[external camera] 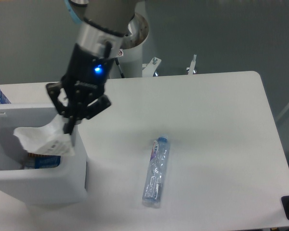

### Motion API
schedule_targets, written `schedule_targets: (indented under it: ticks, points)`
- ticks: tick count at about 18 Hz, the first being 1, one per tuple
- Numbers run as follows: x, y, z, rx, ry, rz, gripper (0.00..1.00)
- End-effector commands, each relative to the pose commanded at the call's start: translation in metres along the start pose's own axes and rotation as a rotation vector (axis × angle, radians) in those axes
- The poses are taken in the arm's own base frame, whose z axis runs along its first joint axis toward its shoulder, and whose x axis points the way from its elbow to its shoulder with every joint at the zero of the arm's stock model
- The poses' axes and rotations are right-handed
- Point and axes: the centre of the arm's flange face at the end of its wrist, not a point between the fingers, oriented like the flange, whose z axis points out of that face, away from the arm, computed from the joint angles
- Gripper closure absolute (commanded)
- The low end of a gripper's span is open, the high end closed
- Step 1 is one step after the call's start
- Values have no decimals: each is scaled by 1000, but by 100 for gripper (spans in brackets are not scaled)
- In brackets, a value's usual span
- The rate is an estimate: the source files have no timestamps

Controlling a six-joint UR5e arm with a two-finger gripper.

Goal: Place the trash in the trash can
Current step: 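Open the gripper to drop the tissue into the bin, then move the open gripper over the clear plastic bottle and lower it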

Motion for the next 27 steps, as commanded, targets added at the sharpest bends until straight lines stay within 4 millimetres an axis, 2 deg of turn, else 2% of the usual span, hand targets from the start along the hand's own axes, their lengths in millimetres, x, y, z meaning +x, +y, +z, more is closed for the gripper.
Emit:
schedule_targets:
  ticks: [3,4,5,6,7,11,13,18,20,23,27]
  points:
    - [5,7,14,-26,6,6,100]
    - [3,7,17,-30,7,5,86]
    - [2,6,20,-34,6,11,60]
    - [2,6,21,-35,5,30,26]
    - [1,7,22,-37,2,45,0]
    - [4,1,15,-20,-1,57,0]
    - [-2,-10,2,33,-16,68,0]
    - [-39,-31,-27,97,-70,-2,0]
    - [-56,-39,-25,101,-95,-36,0]
    - [-81,-47,-35,128,-267,-31,0]
    - [-117,-51,-14,50,-453,113,0]
